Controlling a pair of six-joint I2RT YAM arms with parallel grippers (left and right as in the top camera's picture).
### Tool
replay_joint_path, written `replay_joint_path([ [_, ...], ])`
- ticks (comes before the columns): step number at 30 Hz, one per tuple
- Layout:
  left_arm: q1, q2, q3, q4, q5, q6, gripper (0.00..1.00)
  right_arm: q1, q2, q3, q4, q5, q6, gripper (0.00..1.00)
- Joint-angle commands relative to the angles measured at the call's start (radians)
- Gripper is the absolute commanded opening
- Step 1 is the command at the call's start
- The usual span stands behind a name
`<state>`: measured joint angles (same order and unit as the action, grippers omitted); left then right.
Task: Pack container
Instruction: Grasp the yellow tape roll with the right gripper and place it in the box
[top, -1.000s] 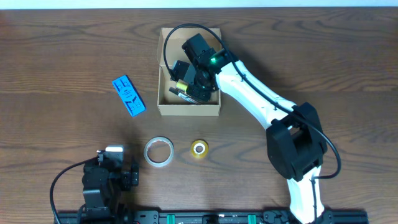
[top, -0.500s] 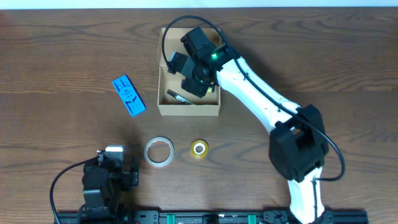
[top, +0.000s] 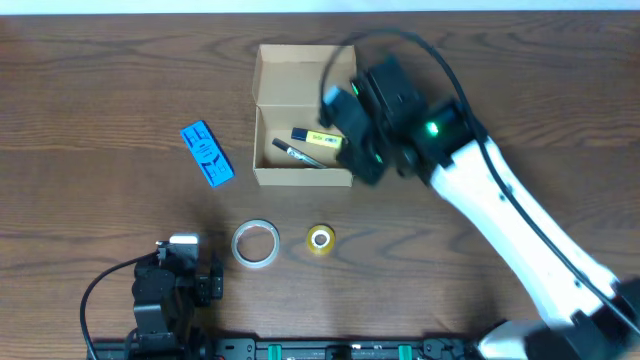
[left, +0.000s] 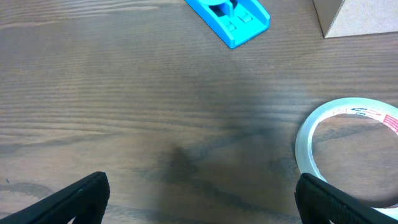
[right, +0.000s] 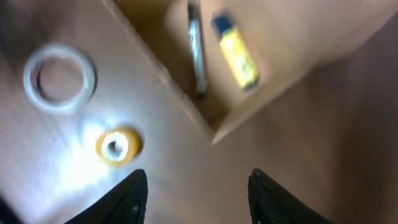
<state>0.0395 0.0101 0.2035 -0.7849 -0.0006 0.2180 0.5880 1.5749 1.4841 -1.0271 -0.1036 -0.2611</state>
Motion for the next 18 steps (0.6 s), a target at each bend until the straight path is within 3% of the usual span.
replay_joint_path([
  [1,0.006,-0.006,-0.006,-0.055,-0.01,0.014,0.96,-0.001,-0.099,-0.198,0.034,-0.008,0.149,0.54],
  [8,0.006,-0.006,-0.006,-0.055,-0.01,0.014,0.95,0.078,-0.287,-0.527,0.209,-0.005,0.492,0.6],
  [14,0.006,-0.006,-0.006,-0.055,-0.01,0.014,0.96,0.185,-0.252,-0.665,0.399,0.039,0.804,0.68],
  [18,0.006,-0.006,-0.006,-0.055,-0.01,0.014,0.96,0.232,-0.18,-0.676,0.454,0.119,0.924,0.75],
])
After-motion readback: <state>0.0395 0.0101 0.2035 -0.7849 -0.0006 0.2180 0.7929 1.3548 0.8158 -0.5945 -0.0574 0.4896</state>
